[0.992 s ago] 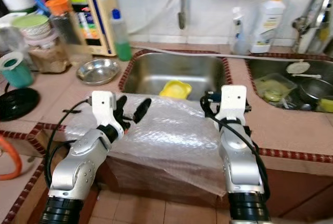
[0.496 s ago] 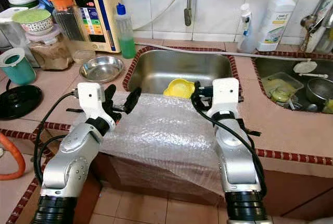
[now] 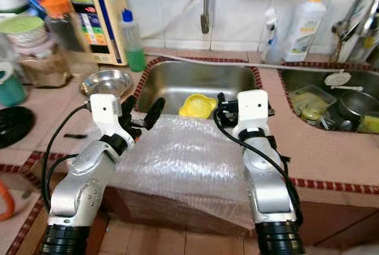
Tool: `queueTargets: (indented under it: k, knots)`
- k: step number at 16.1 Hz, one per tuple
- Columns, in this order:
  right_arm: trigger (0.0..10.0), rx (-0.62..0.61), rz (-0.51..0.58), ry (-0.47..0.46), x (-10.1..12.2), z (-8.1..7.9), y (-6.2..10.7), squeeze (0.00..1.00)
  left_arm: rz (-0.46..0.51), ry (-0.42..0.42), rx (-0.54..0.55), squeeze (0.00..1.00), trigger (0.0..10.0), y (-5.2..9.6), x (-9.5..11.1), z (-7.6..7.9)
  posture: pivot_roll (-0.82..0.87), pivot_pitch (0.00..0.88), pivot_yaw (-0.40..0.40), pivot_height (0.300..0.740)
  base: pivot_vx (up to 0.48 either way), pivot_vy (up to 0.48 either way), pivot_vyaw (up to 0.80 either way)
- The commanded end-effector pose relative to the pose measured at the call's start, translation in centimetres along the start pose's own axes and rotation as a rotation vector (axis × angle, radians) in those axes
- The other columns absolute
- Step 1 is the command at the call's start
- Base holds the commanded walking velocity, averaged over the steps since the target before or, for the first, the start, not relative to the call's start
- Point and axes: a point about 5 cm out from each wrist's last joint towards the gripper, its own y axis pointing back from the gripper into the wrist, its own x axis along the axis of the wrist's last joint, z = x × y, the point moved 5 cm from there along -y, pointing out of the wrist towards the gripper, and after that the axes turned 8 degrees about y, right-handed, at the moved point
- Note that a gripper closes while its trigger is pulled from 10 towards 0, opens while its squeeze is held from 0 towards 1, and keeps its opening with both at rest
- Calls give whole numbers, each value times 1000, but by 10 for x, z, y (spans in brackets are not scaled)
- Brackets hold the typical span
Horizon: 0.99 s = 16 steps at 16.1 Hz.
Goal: Kitchen organization
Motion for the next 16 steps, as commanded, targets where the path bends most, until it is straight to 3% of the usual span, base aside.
queueTargets:
  k: [1,7,10,13,16]
  knots:
    - [10000,5,30,-2,8,0,0,0,12,-7,-16,0,10000,-1,5,4,-11,0,32,740,345,0,0]
    - [10000,11,31,11,8,-2,0,0,6,6,-4,0,10000,0,4,3,-8,0,27,740,331,0,0]
    - [10000,14,30,13,7,-2,0,0,20,15,3,0,10000,3,6,1,-8,0,28,740,0,0,0]
    - [10000,29,30,-3,7,-4,1,0,70,-25,112,0,10000,5,17,-18,-6,0,28,740,0,0,0]
    - [10000,89,-2,-157,8,-16,1,0,112,-96,326,0,10000,9,31,-54,0,0,26,740,0,0,0]
